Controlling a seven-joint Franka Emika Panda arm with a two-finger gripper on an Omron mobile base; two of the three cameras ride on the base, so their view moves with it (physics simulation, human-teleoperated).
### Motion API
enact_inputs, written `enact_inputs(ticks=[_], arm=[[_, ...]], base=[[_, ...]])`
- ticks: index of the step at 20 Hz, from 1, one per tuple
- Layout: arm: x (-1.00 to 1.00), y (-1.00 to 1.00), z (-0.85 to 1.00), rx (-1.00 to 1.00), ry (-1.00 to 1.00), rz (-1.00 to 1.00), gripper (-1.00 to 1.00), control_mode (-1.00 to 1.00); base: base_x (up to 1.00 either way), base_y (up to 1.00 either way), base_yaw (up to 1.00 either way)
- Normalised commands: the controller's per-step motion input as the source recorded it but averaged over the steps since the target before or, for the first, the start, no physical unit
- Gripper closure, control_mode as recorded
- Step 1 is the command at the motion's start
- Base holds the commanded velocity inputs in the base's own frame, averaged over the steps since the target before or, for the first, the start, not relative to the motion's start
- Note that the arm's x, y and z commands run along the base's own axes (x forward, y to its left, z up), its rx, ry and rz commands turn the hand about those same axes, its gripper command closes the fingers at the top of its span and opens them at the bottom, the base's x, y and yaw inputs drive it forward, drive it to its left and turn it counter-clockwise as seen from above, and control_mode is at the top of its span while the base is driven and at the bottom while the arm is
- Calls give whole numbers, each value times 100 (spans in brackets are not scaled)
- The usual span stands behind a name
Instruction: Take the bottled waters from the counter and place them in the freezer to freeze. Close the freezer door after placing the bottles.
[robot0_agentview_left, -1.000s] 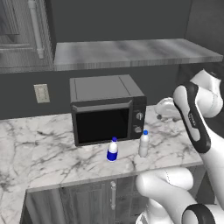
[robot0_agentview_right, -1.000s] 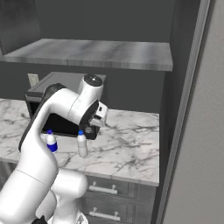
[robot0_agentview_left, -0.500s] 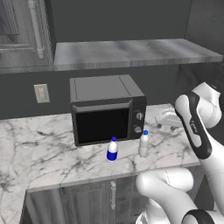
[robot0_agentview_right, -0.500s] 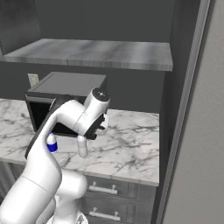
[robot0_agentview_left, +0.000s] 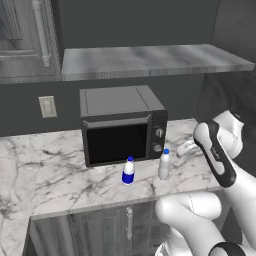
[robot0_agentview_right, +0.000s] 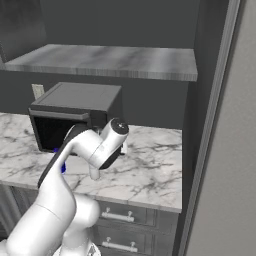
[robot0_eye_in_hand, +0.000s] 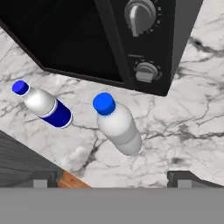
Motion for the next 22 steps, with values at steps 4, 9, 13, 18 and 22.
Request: enact_inputs(ticks=[4,9,13,18,22], arm=[[11,0,-40,-2,-31,16,-100,-100],[19,-1,-34,9,-30,16,-100,-100],[14,-2,-16,2,-12,22,-100,-100],[13,0,-1,0,-3,27,-100,-100],[4,4,-4,0,-6,35,-100,-100]], base=[[0,0,0],[0,0,0],[0,0,0],[0,0,0],[0,0,0]])
